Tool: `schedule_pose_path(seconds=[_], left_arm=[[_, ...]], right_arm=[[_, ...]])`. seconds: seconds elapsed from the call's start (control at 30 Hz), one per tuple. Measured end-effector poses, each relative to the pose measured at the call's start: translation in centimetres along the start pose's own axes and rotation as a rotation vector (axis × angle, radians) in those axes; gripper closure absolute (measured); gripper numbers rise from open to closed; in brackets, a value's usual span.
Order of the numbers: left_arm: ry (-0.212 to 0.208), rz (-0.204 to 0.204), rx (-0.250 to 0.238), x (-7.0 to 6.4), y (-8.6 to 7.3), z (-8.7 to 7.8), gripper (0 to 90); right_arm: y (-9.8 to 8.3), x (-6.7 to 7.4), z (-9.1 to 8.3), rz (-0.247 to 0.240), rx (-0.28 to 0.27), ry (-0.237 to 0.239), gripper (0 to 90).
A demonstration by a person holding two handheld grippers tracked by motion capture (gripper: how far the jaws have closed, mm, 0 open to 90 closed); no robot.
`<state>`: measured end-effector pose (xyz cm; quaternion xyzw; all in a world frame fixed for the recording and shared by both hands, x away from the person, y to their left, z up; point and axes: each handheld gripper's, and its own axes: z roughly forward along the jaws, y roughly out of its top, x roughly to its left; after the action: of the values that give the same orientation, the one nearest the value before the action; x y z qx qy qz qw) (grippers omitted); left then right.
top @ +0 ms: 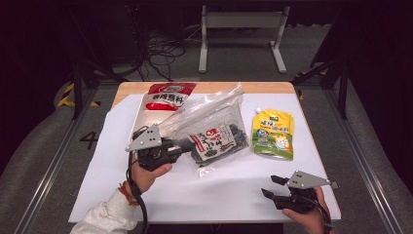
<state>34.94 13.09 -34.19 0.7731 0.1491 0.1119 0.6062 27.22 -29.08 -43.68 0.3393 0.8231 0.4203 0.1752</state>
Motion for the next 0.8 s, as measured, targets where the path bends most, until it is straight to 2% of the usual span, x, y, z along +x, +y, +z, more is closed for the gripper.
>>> schedule_pose_path(seconds=[0.1,0.23,0.3,0.43,0.47,0.5,0.63,0.8], left_arm=[[0.011,0.016,-0.013,0.3,0.9,-1.2,80.6],[0.058,0.054,-0.016,1.4,2.4,-3.7,80.6],[0.090,0.080,-0.010,2.2,3.2,-5.2,80.5],[0.147,0.101,-0.005,4.1,4.0,-7.4,80.5],[0.147,0.101,-0.005,4.1,4.0,-7.4,80.5],[0.165,0.107,0.000,4.8,4.0,-7.9,80.5],[0.232,0.097,0.025,7.0,4.0,-8.8,80.5],[0.290,0.074,0.052,9.4,3.1,-9.7,80.4]], right_arm=[[0.0,-0.2,0.0,0.019,-0.006,0.000,41.6],[0.0,-0.2,0.2,0.017,0.017,-0.003,42.8],[0.0,-0.2,0.2,0.015,0.017,-0.008,42.3],[0.0,-0.2,0.2,0.024,0.013,-0.004,42.2],[-0.1,-0.2,0.3,0.026,0.014,-0.001,42.2],[-0.1,-0.2,0.3,0.026,0.014,-0.001,42.2],[-0.1,-0.2,0.5,0.026,0.022,-0.002,42.2],[-0.3,-0.2,0.6,0.023,0.034,0.003,44.4]])
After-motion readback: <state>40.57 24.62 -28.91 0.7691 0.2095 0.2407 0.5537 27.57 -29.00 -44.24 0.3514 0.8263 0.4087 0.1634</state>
